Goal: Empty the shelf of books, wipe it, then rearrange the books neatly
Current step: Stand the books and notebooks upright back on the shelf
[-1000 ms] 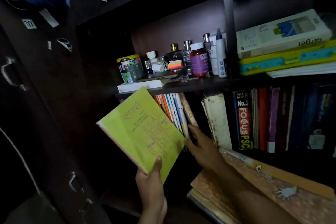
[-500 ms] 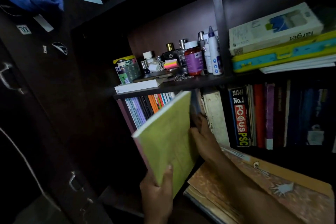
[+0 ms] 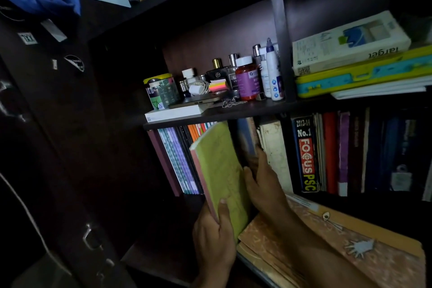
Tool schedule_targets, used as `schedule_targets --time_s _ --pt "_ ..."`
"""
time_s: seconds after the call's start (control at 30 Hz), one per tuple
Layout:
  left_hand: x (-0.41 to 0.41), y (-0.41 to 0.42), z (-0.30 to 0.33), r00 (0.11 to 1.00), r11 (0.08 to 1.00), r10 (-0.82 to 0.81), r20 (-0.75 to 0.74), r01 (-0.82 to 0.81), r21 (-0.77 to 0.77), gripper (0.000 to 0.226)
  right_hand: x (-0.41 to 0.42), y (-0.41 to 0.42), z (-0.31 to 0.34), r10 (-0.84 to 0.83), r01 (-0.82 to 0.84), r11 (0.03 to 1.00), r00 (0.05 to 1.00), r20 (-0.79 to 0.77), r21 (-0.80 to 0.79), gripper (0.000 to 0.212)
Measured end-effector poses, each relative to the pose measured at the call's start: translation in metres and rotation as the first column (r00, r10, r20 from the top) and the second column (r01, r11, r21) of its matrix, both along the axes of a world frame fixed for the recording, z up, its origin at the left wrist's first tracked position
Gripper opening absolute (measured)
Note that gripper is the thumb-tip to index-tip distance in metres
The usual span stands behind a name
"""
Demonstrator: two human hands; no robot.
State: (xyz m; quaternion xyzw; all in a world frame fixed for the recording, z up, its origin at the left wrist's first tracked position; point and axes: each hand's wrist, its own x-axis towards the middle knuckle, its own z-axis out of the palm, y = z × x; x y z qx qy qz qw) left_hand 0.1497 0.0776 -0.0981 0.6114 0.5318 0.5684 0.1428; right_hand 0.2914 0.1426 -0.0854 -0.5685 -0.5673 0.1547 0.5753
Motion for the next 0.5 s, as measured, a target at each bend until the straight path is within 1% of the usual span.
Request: schedule_targets --time_s 0.07,0.13,0.17,0.23,0.3,0.37,0.5 --pt "0.003 0.002 0.003 0.999 1.0 0.018 -0.032 -0.017 0.019 0.059 0.0 -0.001 0.002 -0.102 0.103 0.995 0.992 0.074 -0.011 0.063" --pt "0.005 0.005 0.007 0.995 0.999 0.016 -0.096 -0.013 0.039 0.063 0.001 -0.003 0.005 -0.184 0.197 0.979 0.966 0.184 -0.053 0.068" --pt "0.005 0.007 0.009 0.993 0.999 0.011 -0.118 -0.004 0.053 0.066 0.002 -0.004 0.006 -0.208 0.233 0.969 0.948 0.24 -0.082 0.07" --pt "0.004 0.013 0.011 0.992 0.999 -0.004 -0.126 0.011 0.051 0.062 0.004 -0.004 0.008 -0.216 0.28 0.945 0.923 0.319 -0.169 0.071" --pt "0.001 0.019 0.011 0.99 0.999 -0.028 -0.137 0.032 0.027 0.056 0.009 -0.001 0.006 -0.198 0.298 0.922 0.912 0.358 -0.249 0.062" --pt "-0.003 0.025 0.009 0.988 0.998 -0.058 -0.146 0.062 0.02 0.057 0.013 0.001 0.002 -0.177 0.289 0.916 0.914 0.366 -0.279 0.049" --pt "-0.003 0.034 0.007 0.978 0.994 -0.09 -0.189 0.099 0.039 0.057 0.013 0.001 0.0 -0.197 0.307 0.921 0.899 0.39 -0.242 0.028"
